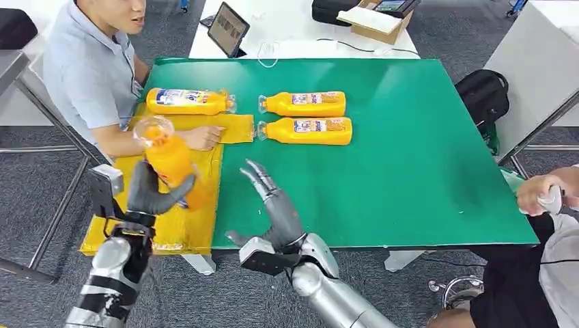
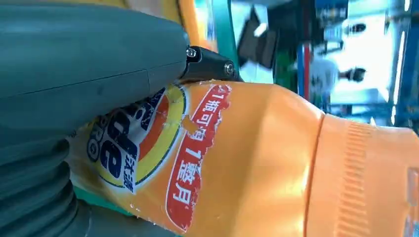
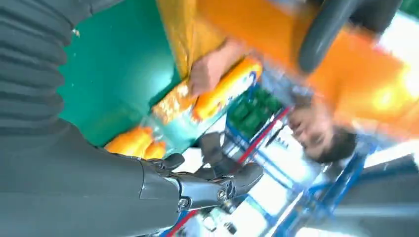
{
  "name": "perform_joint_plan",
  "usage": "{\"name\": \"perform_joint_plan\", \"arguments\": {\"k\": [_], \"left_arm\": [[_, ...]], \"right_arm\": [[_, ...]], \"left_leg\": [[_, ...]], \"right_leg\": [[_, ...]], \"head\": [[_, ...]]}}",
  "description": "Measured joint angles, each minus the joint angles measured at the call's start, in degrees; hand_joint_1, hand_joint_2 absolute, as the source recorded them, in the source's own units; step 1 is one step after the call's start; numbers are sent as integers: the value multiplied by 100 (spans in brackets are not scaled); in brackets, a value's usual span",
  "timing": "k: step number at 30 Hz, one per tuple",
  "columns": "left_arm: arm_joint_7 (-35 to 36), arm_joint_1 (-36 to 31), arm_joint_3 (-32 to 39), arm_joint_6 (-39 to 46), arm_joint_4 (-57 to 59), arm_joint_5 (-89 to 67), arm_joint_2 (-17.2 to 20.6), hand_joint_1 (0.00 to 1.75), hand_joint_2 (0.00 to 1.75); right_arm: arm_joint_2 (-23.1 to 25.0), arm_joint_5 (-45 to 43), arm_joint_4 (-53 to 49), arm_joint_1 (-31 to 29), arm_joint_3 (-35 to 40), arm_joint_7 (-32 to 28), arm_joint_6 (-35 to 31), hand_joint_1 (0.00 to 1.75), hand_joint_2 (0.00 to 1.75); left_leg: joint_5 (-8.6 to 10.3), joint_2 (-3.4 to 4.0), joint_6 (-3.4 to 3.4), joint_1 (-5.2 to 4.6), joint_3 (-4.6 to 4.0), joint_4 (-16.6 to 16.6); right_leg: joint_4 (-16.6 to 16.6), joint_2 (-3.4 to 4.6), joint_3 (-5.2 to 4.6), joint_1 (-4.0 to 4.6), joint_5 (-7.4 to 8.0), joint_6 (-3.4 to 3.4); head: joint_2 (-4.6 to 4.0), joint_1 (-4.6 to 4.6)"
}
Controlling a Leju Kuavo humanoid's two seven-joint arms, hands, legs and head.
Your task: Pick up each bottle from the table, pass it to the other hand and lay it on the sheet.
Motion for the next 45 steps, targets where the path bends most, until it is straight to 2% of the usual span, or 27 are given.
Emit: {"name": "perform_joint_plan", "arguments": {"k": [5, 10, 14, 18, 21, 29, 35, 37, 39, 40, 41, 42, 43, 45], "left_arm": [[85, -448, 459, 485, 444, -1030, 297, 175, 175], [193, -710, 599, 697, 715, -2025, 492, 175, 175], [697, -1223, 370, 927, 1329, -4240, 753, 175, 175], [844, -1633, 23, 1161, 2037, -5469, 944, 175, 175], [901, -1788, -127, 1138, 2326, -5613, 999, 175, 175], [912, -1997, -518, 310, 2876, -5772, 970, 175, 175], [470, -2011, -597, -384, 3047, -5179, 846, 175, 175], [411, -1994, -676, -542, 3058, -5138, 813, 159, 175], [402, -1991, -774, -625, 3071, -5140, 804, 159, 175], [407, -1992, -854, -669, 3097, -5143, 800, 127, 175], [431, -1992, -916, -724, 3125, -5149, 795, 82, 175], [444, -1988, -973, -763, 3163, -5156, 789, 84, 175], [448, -1987, -1027, -767, 3199, -5158, 784, 96, 175], [459, -1992, -1130, -780, 3267, -5195, 778, 96, 175]], "right_arm": [[-79, -499, -517, 219, -129, -2, -420, 0, 0], [-66, -575, -1021, 464, -262, -2, -308, 0, 0], [0, -726, -1397, 661, -269, -2, 65, 0, 0], [89, -742, -1681, 847, -267, -2, 290, 0, 0], [107, -790, -1797, 930, -269, -2, 376, 0, 0], [177, -991, -1876, 1093, -284, -2, 701, 0, 0], [203, -1098, -1841, 1091, -350, -2, 931, 0, 0], [218, -1131, -1814, 1083, -380, -2, 999, 0, 0], [225, -1139, -1786, 1074, -391, -2, 1014, 0, 0], [227, -1146, -1764, 1066, -391, -2, 1033, 0, 0], [234, -1148, -1749, 1057, -393, -2, 1047, 0, 0], [238, -1155, -1734, 1042, -393, -2, 1055, 0, 0], [242, -1161, -1720, 1027, -393, -2, 1060, 0, 0], [242, -1165, -1690, 996, -393, -2, 1066, 0, 0]], "left_leg": [[0, 1, -1, 2, -3, 0], [0, -4, -1, 8, -8, 0], [0, -2, -1, 9, -8, 0], [3, 1, -4, 10, -8, 0], [3, 1, -4, 10, -8, 0], [2, 5, -4, 9, -11, 0], [2, 1, -4, 9, -11, 0], [2, 3, -4, 9, -11, 0], [2, 4, -4, 9, -11, 0], [2, 3, -4, 9, -11, 0], [2, 2, -4, 9, -11, 0], [2, 1, -4, 9, -11, 0], [2, 1, -4, 9, -11, 0], [2, 3, -5, 9, -11, 0]], "right_leg": [[0, 4, -4, 2, 0, -1], [0, 0, -7, 9, -1, -2], [0, 1, -9, 10, -1, -3], [2, 2, -9, 10, 0, -3], [2, 2, -10, 10, 0, -3], [0, 4, -14, 10, 0, -3], [1, 3, -11, 10, 0, -3], [1, 3, -12, 10, 0, -3], [1, 4, -12, 10, 0, -3], [1, 4, -12, 10, 0, -3], [1, 3, -12, 10, 0, -3], [1, 3, -12, 10, 0, -3], [1, 3, -12, 10, 0, -3], [1, 3, -11, 10, 0, -3]], "head": [[0, 2], [0, 2], [0, 2], [0, 2], [0, 0], [0, 4], [0, 2], [0, 2], [0, 2], [0, 0], [0, 2], [0, 4], [0, 0], [0, 2]]}}
